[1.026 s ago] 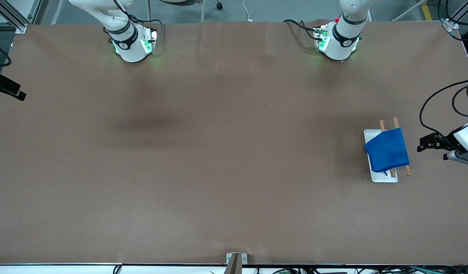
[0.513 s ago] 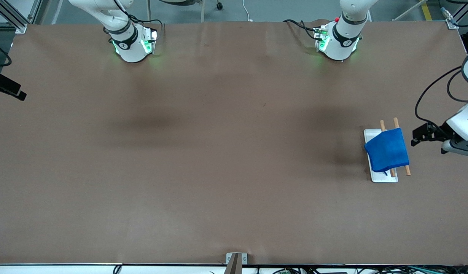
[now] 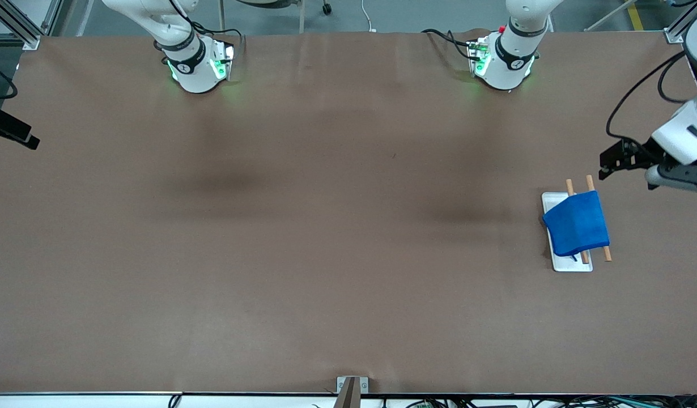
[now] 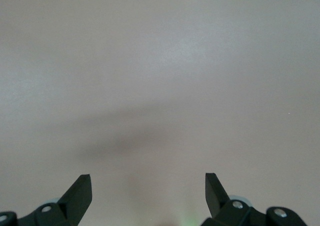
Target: Right arm passes towel to left arm to hang
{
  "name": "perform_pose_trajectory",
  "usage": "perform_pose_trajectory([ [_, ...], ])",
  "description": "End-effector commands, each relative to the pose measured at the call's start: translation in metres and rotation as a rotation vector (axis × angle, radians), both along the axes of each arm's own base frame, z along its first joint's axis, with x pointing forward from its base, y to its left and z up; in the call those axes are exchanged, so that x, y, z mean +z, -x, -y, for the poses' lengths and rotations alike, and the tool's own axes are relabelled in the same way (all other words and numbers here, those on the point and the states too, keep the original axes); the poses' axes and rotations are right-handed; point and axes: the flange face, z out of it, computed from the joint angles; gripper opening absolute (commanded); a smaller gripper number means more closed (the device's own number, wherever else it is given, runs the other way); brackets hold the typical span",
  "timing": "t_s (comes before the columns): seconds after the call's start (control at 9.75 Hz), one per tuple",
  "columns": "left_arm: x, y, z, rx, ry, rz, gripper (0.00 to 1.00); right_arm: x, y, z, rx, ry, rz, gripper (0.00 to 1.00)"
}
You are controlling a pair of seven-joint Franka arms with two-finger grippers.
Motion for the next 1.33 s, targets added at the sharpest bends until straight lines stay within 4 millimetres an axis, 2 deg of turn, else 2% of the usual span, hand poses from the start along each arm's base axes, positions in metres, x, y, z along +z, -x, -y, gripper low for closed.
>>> perform_pose_trajectory([
  [0.0, 0.021, -0.002, 0.022, 0.005, 0.033, -0.032, 1.00, 0.001, 0.002, 0.001, 0.006, 0.011, -0.004, 1.00],
  [0.21, 0.053, 0.000, 0.027, -0.006, 0.035, -0.042, 1.00, 0.002, 0.002, 0.002, 0.006, 0.011, -0.003, 1.00],
  [0.31, 0.064, 0.001, 0.038, -0.027, 0.026, -0.032, 1.00, 0.002, 0.002, 0.001, 0.006, 0.011, -0.003, 1.00],
  [0.41, 0.065, 0.005, 0.061, -0.051, 0.021, -0.043, 1.00, 0.002, 0.002, 0.001, 0.006, 0.011, -0.003, 1.00],
  [0.62, 0.071, 0.014, 0.057, 0.082, 0.028, -0.071, 1.00, 0.002, 0.002, 0.000, 0.008, 0.011, -0.003, 1.00],
  [0.92, 0.079, 0.030, 0.065, 0.080, 0.034, -0.080, 1.00, 0.001, 0.002, 0.003, 0.003, 0.011, -0.004, 1.00],
  [1.03, 0.083, 0.035, 0.062, 0.108, 0.037, -0.082, 1.00, 0.001, 0.002, 0.003, 0.003, 0.011, -0.006, 1.00],
  [1.23, 0.080, 0.043, 0.064, 0.123, 0.034, -0.092, 1.00, 0.001, 0.002, 0.002, 0.005, 0.011, -0.006, 1.00],
])
